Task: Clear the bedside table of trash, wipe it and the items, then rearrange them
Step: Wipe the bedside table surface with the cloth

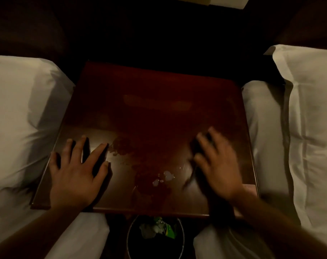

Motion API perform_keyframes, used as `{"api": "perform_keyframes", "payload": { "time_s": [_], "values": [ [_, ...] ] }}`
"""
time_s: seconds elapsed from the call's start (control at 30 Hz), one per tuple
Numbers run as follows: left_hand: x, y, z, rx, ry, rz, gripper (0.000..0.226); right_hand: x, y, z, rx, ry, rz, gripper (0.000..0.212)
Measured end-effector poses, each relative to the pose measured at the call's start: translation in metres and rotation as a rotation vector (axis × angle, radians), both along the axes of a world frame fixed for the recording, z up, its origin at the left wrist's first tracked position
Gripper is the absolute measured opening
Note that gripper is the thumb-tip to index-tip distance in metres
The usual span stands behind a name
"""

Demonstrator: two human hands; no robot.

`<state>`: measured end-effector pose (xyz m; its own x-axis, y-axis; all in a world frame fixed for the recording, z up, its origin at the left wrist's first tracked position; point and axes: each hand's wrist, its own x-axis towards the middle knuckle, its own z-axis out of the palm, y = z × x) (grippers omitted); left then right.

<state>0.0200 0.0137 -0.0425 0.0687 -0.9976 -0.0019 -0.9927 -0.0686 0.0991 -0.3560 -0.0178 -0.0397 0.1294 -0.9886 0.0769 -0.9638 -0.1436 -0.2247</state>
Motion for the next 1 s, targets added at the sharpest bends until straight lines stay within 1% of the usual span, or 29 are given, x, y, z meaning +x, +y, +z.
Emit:
{"api": "perform_keyframes", "payload": {
  "time_s": [0.07,0.1,0.13,0.17,0.23,0.3,0.37,0.43,0.5,0.6,0.67,0.7,0.73,0.8,0.87,0.9,0.93,0.97,1.0],
  "values": [
    [-0.001,0.0,0.0,-0.002,-0.003,0.004,0.056,0.028,0.062,-0.008,0.032,0.032,0.286,0.057],
    [-0.001,0.0,0.0,-0.002,-0.002,0.006,0.056,0.033,0.071,-0.008,0.032,0.051,0.38,0.056],
    [-0.001,0.0,0.0,-0.003,-0.001,0.007,0.055,0.033,0.062,-0.005,0.032,0.046,0.41,0.053],
    [-0.001,-0.001,-0.001,-0.006,-0.003,0.006,0.055,0.032,0.042,-0.003,0.011,0.05,0.36,0.05],
    [0.002,-0.001,-0.004,-0.011,-0.012,0.002,0.055,0.024,-0.013,0.003,-0.051,0.07,0.136,0.048],
    [0.002,0.0,-0.006,-0.023,-0.01,0.005,0.055,0.009,-0.067,0.012,-0.018,0.096,-0.052,0.05],
    [0.002,-0.001,-0.007,-0.035,-0.01,0.008,0.054,0.0,-0.097,0.014,0.01,0.07,-0.108,0.05],
    [0.002,-0.001,-0.007,-0.028,-0.008,0.003,0.054,0.003,-0.087,0.016,0.005,0.076,-0.085,0.048],
    [0.001,0.0,-0.006,-0.027,-0.007,0.005,0.054,0.007,-0.046,0.017,-0.027,0.097,0.008,0.048],
    [0.001,-0.001,-0.004,-0.015,0.0,0.012,0.055,0.02,0.034,0.016,-0.004,0.101,0.28,0.047],
    [0.0,-0.001,-0.003,-0.013,0.006,0.008,0.055,0.022,0.045,0.014,-0.004,0.104,0.432,0.046],
    [0.0,-0.001,-0.003,-0.012,0.007,0.004,0.055,0.023,0.034,0.015,0.001,0.121,0.443,0.046],
    [0.0,-0.001,-0.003,-0.013,0.01,0.003,0.055,0.027,0.018,0.016,-0.007,0.128,0.388,0.046],
    [0.001,0.0,-0.004,-0.021,0.007,0.005,0.055,0.04,-0.023,0.017,-0.034,0.066,0.142,0.045],
    [0.001,-0.001,-0.005,-0.032,-0.003,0.0,0.055,0.056,-0.063,0.016,-0.014,-0.045,-0.122,0.043],
    [0.001,-0.002,-0.006,-0.032,-0.005,-0.001,0.055,0.065,-0.073,0.018,-0.002,-0.101,-0.184,0.042],
    [0.002,-0.002,-0.006,-0.031,-0.007,-0.001,0.055,0.072,-0.074,0.019,0.003,-0.132,-0.154,0.04],
    [0.002,-0.001,-0.006,-0.029,-0.008,0.0,0.055,0.075,-0.066,0.018,0.004,-0.141,-0.043,0.037],
    [0.001,-0.001,-0.006,-0.031,-0.006,-0.002,0.055,0.072,-0.048,0.017,0.008,-0.142,0.113,0.035]
  ]
}}
